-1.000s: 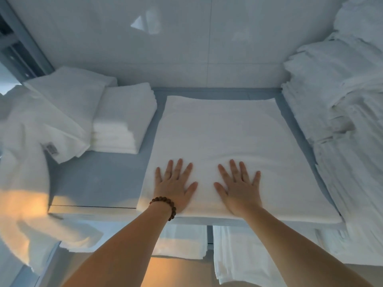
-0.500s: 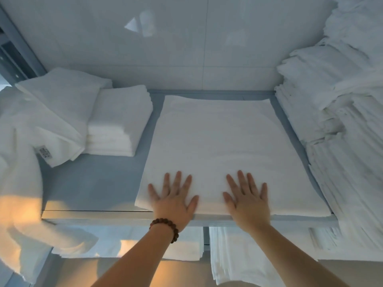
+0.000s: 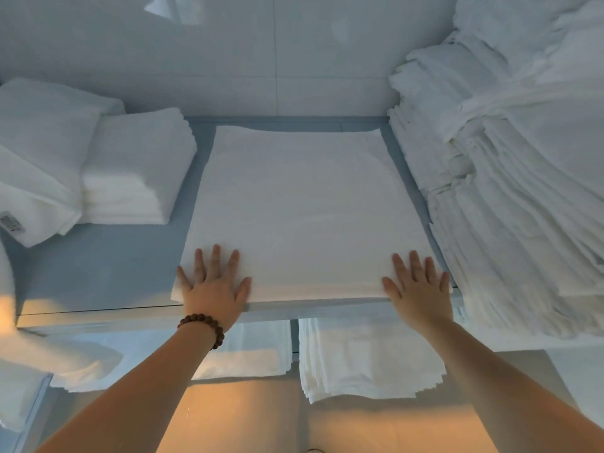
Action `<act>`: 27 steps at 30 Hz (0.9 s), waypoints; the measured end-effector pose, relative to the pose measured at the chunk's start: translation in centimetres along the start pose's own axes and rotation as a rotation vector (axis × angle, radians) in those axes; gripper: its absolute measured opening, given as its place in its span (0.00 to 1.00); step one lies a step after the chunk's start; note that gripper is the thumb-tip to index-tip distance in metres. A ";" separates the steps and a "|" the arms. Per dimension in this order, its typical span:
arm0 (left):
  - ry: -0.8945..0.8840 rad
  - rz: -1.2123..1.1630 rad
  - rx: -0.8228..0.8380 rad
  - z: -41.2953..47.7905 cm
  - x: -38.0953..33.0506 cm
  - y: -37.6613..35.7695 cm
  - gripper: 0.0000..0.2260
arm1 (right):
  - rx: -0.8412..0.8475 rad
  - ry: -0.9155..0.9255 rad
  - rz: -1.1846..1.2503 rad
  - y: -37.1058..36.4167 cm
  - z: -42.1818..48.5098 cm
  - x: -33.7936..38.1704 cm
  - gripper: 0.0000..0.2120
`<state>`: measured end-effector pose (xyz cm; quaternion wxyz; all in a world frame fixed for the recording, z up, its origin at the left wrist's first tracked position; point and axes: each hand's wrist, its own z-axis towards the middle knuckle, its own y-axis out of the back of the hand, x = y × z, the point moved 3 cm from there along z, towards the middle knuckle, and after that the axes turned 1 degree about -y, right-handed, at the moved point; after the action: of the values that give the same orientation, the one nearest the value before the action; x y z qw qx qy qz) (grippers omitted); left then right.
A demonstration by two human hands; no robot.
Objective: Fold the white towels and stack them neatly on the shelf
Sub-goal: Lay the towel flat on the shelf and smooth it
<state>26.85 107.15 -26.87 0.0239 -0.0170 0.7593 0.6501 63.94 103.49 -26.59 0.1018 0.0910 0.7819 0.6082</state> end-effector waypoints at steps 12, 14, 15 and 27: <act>-0.135 0.002 0.099 0.0 -2.6 -1.4 0.36 | -0.073 0.240 0.017 -1.6 -1.2 -1.4 0.33; -0.160 -0.001 0.096 -0.3 -2.5 -1.4 0.38 | -0.055 0.239 -0.009 -1.5 -1.2 -2.0 0.35; -0.175 0.005 0.100 -0.4 -2.4 -1.4 0.39 | -0.042 0.246 -0.018 -1.3 -1.3 -2.0 0.37; -0.157 0.127 0.110 -2.5 -0.2 -0.8 0.36 | -0.136 0.334 -0.105 -0.7 -2.5 -0.8 0.34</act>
<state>27.06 104.54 -27.29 0.0427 0.0835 0.7891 0.6070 64.00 100.74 -26.62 0.0081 -0.0594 0.7486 0.6603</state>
